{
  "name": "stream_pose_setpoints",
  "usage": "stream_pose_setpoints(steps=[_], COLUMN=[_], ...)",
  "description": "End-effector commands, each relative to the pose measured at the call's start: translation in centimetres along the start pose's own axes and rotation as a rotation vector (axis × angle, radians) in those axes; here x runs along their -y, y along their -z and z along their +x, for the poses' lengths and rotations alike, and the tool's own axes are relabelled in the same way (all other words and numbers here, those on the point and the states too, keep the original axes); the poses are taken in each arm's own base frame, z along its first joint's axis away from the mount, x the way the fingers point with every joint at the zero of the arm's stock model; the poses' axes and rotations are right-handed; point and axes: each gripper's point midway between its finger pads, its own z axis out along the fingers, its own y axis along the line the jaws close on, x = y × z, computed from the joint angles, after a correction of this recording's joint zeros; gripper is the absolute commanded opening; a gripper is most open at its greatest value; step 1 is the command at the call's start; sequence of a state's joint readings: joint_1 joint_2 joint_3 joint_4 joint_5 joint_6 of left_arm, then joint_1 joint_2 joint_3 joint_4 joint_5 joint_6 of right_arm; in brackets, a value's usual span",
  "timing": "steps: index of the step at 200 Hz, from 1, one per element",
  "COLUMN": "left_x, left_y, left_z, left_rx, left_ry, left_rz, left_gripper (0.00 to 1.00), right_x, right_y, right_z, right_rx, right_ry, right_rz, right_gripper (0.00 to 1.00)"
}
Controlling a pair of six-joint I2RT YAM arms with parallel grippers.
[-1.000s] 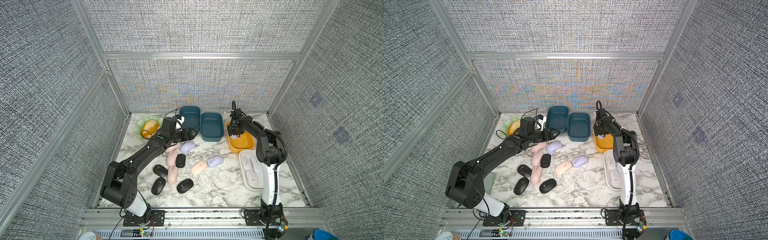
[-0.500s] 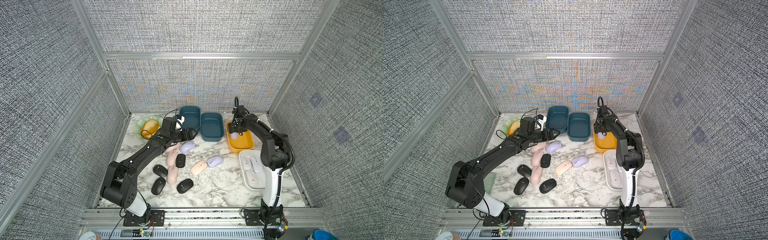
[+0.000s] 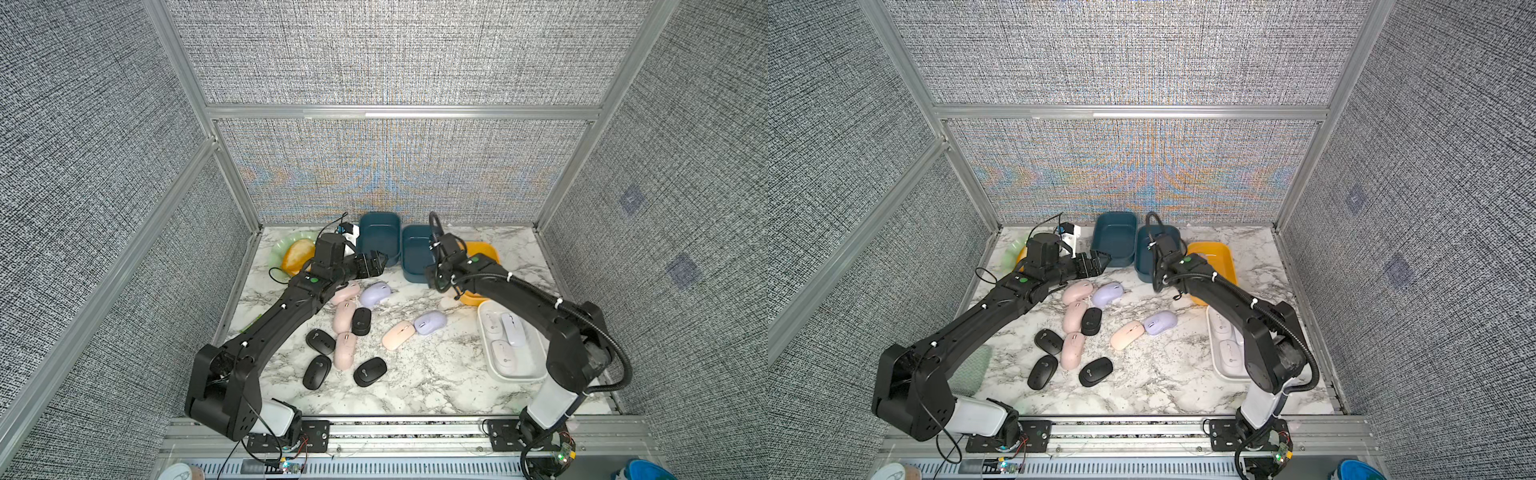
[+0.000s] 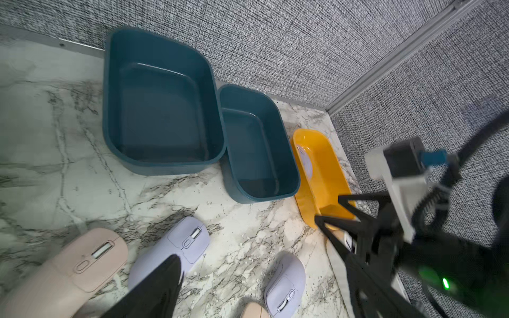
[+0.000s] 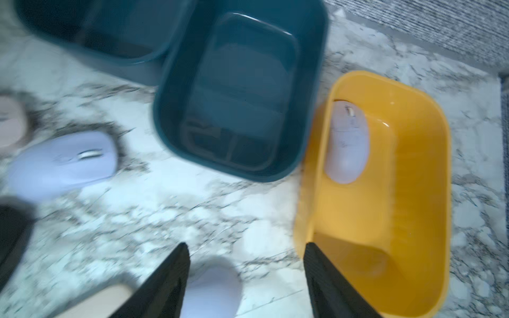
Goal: Place the mice by color into the storage box
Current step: Adjust the mouse at the center of the board.
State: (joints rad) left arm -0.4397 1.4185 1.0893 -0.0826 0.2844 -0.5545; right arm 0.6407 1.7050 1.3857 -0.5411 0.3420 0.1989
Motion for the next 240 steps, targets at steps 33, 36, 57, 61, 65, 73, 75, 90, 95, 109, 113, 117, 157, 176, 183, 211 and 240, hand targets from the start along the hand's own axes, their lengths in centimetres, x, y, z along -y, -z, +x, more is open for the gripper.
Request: stream_pose_setpoints(steps=[33, 36, 57, 61, 65, 73, 75, 90, 95, 109, 113, 117, 157, 176, 183, 211, 240], left_x=[-1.6, -1.6, -2.1, -2.2, -2.2, -2.4, -2.4, -2.8, -3.1, -3.6, -3.6, -3.7, -3.3, -3.1, -3.2, -3.9, -3.7], left_y=[2.9, 3.1, 3.9, 4.0, 4.0, 4.1, 4.0, 4.0, 4.0, 3.7, 3.5, 3.3, 1.0, 0.5, 0.4, 0.1, 0.0], left_z=[-2.4, -2.5, -2.9, -2.9, -3.0, -3.1, -3.1, -3.3, -3.3, -3.4, -3.4, -3.4, -2.1, -1.6, -1.5, -1.2, -1.2], left_rx=[0.228, 0.244, 0.305, 0.306, 0.307, 0.303, 0.3, 0.286, 0.283, 0.254, 0.242, 0.23, 0.094, 0.069, 0.065, 0.061, 0.05], left_ry=[0.042, 0.04, 0.036, 0.033, 0.032, 0.04, 0.04, 0.043, 0.048, 0.078, 0.083, 0.086, 0.117, 0.124, 0.128, 0.14, 0.137], left_rz=[-0.063, -0.057, -0.069, -0.071, -0.071, -0.078, -0.079, -0.098, -0.104, -0.097, -0.088, -0.079, 0.012, 0.04, 0.036, 0.01, 0.021], left_gripper=[0.96, 0.95, 0.94, 0.93, 0.93, 0.92, 0.91, 0.9, 0.9, 0.91, 0.91, 0.91, 0.91, 0.9, 0.9, 0.9, 0.9], right_x=[-5.1, -5.2, -6.1, -6.3, -6.4, -7.0, -7.1, -6.7, -6.5, -6.6, -6.5, -6.5, -6.1, -6.1, -6.0, -4.9, -4.7], right_y=[3.2, 3.3, 3.8, 3.8, 3.8, 3.7, 3.7, 3.3, 3.1, 2.8, 2.7, 2.6, 2.1, 1.7, 1.5, -0.6, -2.8], right_z=[2.4, 2.4, 2.5, 2.6, 2.6, 3.1, 3.2, 4.1, 4.5, 6.4, 7.0, 7.6, 12.8, 14.3, 14.7, 15.7, 14.8], right_rx=[0.071, 0.074, 0.095, 0.097, 0.099, 0.09, 0.087, 0.057, 0.039, -0.043, -0.064, -0.08, -0.164, -0.195, -0.203, -0.226, -0.227], right_ry=[0.12, 0.127, 0.148, 0.152, 0.156, 0.179, 0.184, 0.197, 0.205, 0.261, 0.28, 0.297, 0.352, 0.347, 0.351, 0.37, 0.341], right_rz=[-0.004, -0.002, -0.012, -0.02, -0.028, -0.057, -0.063, -0.036, -0.027, -0.033, -0.032, -0.028, -0.014, -0.02, -0.016, 0.051, 0.093], right_gripper=[0.68, 0.68, 0.66, 0.66, 0.66, 0.65, 0.65, 0.65, 0.65, 0.65, 0.65, 0.65, 0.74, 0.77, 0.78, 0.8, 0.8])
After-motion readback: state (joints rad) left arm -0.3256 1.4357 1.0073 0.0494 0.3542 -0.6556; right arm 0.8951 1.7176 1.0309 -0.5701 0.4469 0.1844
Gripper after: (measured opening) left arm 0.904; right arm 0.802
